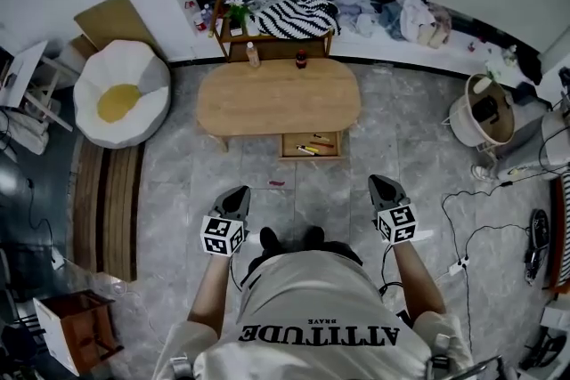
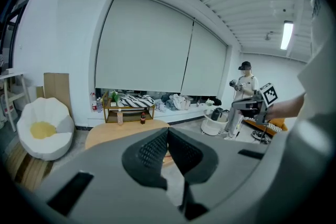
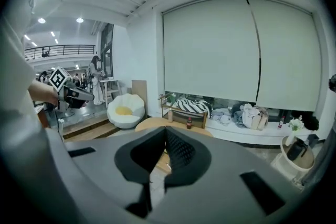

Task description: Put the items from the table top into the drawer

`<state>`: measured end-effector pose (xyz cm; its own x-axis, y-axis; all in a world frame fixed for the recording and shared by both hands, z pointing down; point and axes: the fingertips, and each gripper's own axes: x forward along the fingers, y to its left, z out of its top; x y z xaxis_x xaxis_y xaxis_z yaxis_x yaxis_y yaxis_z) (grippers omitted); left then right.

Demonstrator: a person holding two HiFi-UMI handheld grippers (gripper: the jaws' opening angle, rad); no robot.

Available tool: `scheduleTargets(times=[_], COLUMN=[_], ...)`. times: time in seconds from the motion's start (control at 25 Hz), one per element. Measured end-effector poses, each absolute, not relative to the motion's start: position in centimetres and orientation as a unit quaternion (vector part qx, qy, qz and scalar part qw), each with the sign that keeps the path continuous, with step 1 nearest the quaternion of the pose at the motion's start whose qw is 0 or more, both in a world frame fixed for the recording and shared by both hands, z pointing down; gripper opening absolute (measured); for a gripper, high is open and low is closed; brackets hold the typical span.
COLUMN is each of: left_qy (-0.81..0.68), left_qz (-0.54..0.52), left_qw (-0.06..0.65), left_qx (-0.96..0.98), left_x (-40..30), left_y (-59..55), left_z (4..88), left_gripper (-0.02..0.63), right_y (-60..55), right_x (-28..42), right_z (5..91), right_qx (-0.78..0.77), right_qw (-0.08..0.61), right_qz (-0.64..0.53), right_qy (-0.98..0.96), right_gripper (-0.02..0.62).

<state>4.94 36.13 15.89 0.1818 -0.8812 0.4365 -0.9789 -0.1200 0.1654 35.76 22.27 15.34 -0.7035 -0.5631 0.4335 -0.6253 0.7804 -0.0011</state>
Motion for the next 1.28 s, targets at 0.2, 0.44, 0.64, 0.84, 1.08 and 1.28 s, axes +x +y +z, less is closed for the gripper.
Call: scheduleTargets(times=[0.2, 0.44, 0.64, 0.84, 1.08, 1.28], left_qy=[-0.616, -0.612, -0.614, -0.619, -0.62, -0.622], left_qz=[0.122, 0.116, 0.11, 0.094, 0.091, 0.089], left_qw=[0.191, 0.184, 0.185, 0.195, 0.194, 0.194], left_qx=[0.755, 0.761, 0.759, 0.755, 0.755, 0.754], left_x=[3.6, 2.1, 1.1, 0.1, -0.1, -0.5], left_y=[36.0, 35.7, 35.9, 35.7, 35.1, 35.6], left_z=[14.9, 13.7, 13.5, 13.4, 13.2, 13.6], left_gripper=[0.021, 0.021, 0.021, 0.021, 0.021, 0.021], right_y=[22.6, 22.9, 23.3, 23.5, 23.5, 24.1], right_x=[34.6, 33.4, 33.1, 32.5, 32.8, 33.0], right_z=[13.9, 12.9, 12.6, 12.2, 12.1, 12.6], right_qx=[0.344, 0.355, 0.361, 0.363, 0.363, 0.367], right_qw=[0.197, 0.191, 0.189, 0.186, 0.19, 0.192], right_qz=[0.072, 0.072, 0.074, 0.073, 0.071, 0.074], right_qy=[-0.915, -0.912, -0.91, -0.91, -0.909, -0.907], right_gripper=[0.018, 0.018, 0.018, 0.018, 0.018, 0.018])
